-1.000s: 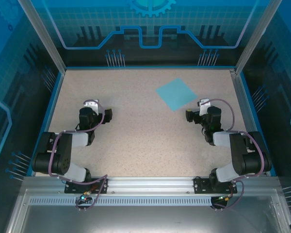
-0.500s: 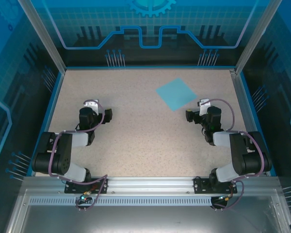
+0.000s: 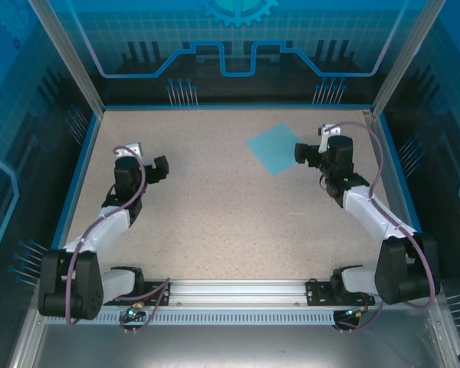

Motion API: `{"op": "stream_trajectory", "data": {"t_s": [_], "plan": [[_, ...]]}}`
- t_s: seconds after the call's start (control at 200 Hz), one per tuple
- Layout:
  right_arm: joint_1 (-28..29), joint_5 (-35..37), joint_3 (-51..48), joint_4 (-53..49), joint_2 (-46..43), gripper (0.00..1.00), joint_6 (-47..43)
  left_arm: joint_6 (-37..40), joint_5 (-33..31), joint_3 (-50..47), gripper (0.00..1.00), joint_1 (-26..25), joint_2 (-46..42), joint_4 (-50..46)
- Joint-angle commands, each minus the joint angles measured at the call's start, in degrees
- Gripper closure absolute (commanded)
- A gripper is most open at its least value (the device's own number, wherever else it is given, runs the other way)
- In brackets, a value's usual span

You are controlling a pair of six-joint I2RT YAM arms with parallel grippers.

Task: Fold a paper plane with a square sheet of paper (pick it up from the middle)
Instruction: Move the square sheet of paper to the center of the table.

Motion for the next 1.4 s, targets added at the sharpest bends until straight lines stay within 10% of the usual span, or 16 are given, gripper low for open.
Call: {"op": "stream_trajectory", "data": {"t_s": [0.0,0.75,1.11,1.391], "plan": [[3.68,-1.72,6.48,-16.24,5.37,0.01,7.11,-7.43,-2.73,7.04,0.01,-0.5,-2.81,-20.75],[10.42,-9.26,51.34,-37.17,54.4,0.01,22.97,-14.32,15.83,17.66,0.01,-1.2,-0.5,-37.26],[14.9,-11.4,36.01,-38.76,48.81,0.01,32.28,-14.46,17.78,17.71,0.01,-1.2,0.58,-37.79],[31.65,-9.69,17.37,-32.94,36.49,0.01,48.24,-14.71,18.4,17.62,0.02,-1.72,1.62,-38.14]]}}
